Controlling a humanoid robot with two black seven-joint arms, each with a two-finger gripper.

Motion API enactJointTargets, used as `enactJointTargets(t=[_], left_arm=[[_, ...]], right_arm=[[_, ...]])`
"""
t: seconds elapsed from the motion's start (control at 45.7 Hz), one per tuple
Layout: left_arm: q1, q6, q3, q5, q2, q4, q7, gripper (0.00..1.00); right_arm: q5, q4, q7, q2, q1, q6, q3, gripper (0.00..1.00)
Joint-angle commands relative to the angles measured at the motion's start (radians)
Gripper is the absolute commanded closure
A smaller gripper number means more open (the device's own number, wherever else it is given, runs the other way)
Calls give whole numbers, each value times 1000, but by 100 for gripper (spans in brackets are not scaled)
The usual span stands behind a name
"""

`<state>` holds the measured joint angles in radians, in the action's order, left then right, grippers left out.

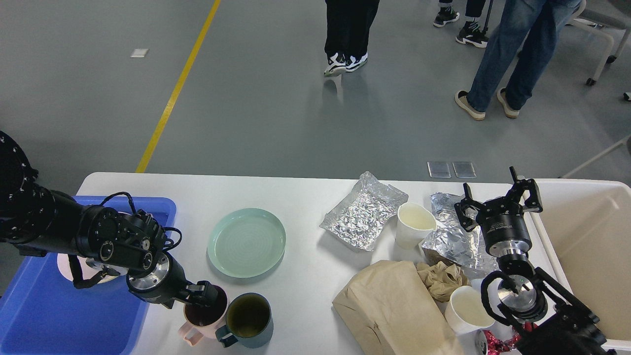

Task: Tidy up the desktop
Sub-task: 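Lower the left gripper and grasp the pink mug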

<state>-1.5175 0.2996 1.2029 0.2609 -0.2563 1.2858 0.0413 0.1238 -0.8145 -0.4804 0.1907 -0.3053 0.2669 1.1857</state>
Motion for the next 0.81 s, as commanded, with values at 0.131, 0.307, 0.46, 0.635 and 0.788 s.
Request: enactJointTargets(t=[0.131,0.307,0.46,0.635,0.788], left_arm=[[7,-4,0,0,2,0,-1,41],[22,-5,-16,0,6,0,-6,53],[22,0,-23,0,6,0,-6,83],[23,-2,-19,0,6,0,-6,97],[23,-5,-19,-2,6,0,-8,100]], right_arm=[[0,1,-1,1,0,0,0,0],[0,1,-1,1,0,0,0,0],[-1,1,-1,-1,0,0,0,0],[0,1,-1,-1,0,0,0,0],[-1,0,-1,1,0,0,0,0]])
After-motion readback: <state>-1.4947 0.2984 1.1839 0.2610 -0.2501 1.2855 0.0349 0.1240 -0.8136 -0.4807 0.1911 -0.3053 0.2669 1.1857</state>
